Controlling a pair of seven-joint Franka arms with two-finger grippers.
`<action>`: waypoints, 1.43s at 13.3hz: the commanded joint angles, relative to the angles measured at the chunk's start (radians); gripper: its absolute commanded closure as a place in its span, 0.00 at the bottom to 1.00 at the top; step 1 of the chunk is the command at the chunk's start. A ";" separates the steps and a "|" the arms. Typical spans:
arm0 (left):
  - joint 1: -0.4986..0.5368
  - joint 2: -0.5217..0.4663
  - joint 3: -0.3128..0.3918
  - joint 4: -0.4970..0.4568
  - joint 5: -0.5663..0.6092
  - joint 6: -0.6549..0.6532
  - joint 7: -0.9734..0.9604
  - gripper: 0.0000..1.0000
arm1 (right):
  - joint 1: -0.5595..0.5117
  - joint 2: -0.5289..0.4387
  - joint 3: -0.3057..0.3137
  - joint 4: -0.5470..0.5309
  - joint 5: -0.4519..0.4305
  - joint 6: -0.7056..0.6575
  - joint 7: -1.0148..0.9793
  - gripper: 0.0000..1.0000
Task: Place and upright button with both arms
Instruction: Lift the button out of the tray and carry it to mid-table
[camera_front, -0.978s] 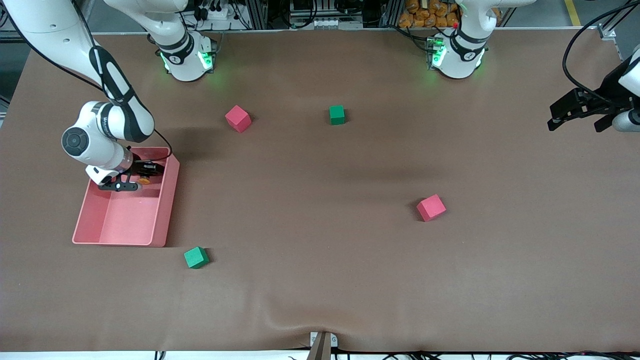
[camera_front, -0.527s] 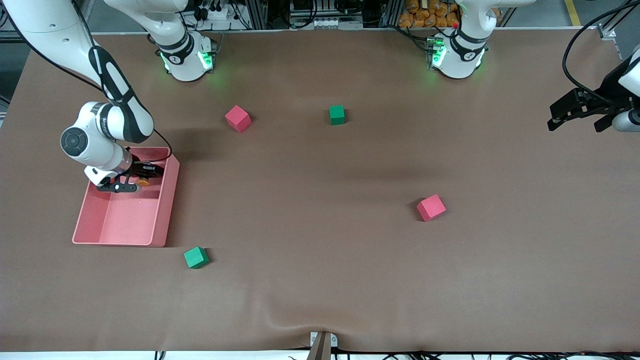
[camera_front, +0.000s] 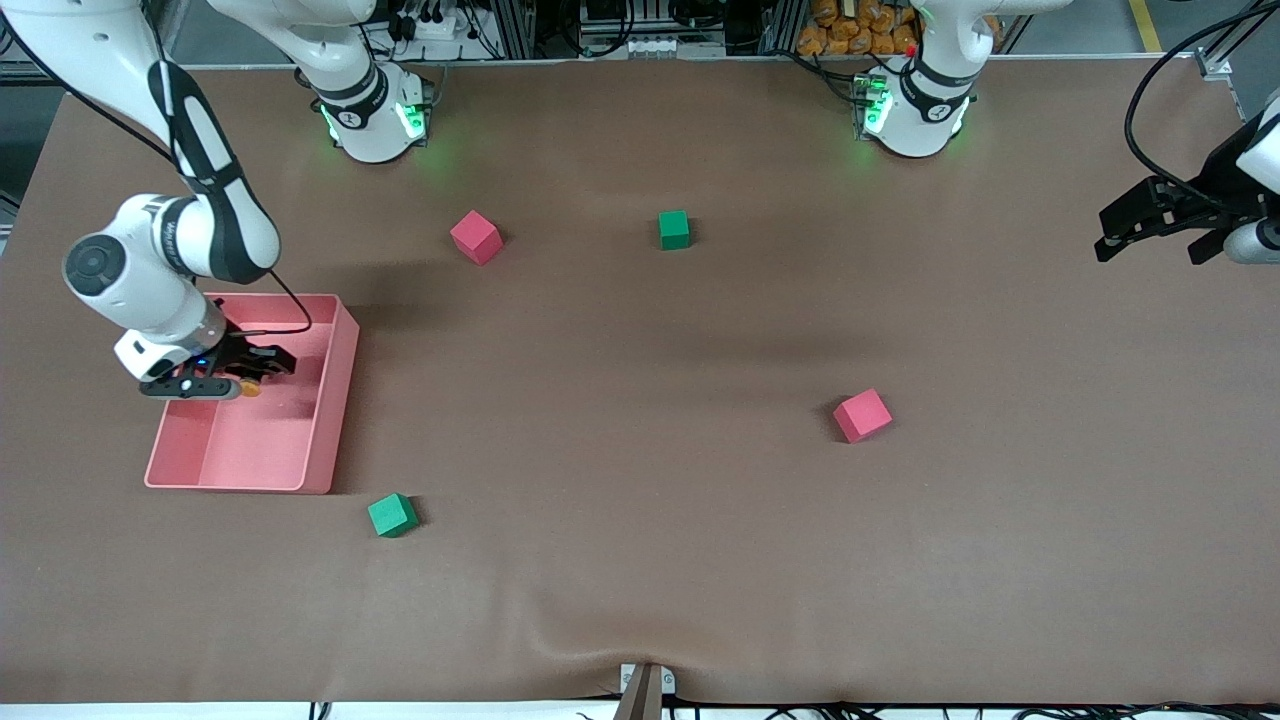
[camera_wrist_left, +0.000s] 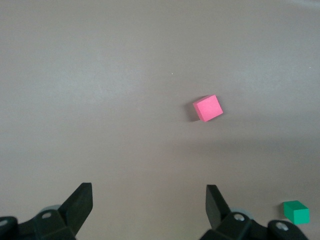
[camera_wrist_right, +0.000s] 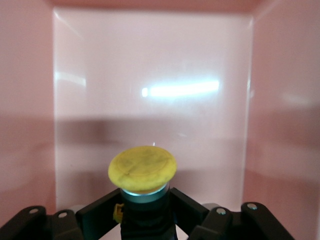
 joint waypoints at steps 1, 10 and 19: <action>-0.001 0.010 -0.002 0.018 -0.004 -0.009 -0.006 0.00 | 0.015 -0.030 0.006 0.156 -0.013 -0.233 -0.057 1.00; -0.001 0.010 -0.002 0.016 -0.004 -0.009 -0.005 0.00 | 0.381 0.038 0.009 0.457 0.097 -0.506 -0.035 1.00; -0.001 0.010 -0.004 0.015 -0.004 -0.009 -0.001 0.00 | 0.807 0.455 0.004 0.829 0.060 -0.368 0.677 1.00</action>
